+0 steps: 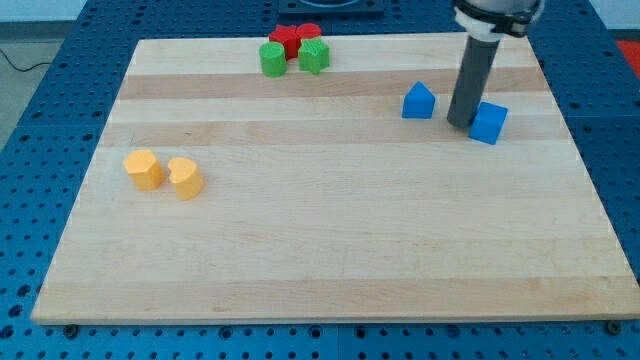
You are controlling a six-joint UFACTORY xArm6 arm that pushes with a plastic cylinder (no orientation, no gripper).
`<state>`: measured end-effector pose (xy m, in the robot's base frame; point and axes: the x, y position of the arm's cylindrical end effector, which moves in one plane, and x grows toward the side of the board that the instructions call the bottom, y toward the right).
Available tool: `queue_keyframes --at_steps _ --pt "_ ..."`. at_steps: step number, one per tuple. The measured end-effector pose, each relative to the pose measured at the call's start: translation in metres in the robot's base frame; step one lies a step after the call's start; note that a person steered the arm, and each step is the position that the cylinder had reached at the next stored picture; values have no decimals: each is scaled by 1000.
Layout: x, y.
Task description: Push the blue triangle close to the blue cube
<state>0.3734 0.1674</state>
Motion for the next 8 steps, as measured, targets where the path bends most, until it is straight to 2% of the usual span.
queue_keyframes --at_steps 1,2,3,4,5,6,8 --pt "0 -58" --pt "4 -157" --pt "-24 -188" --pt "-63 -158" --pt "-75 -107" --pt "-66 -83" --pt "-23 -73"
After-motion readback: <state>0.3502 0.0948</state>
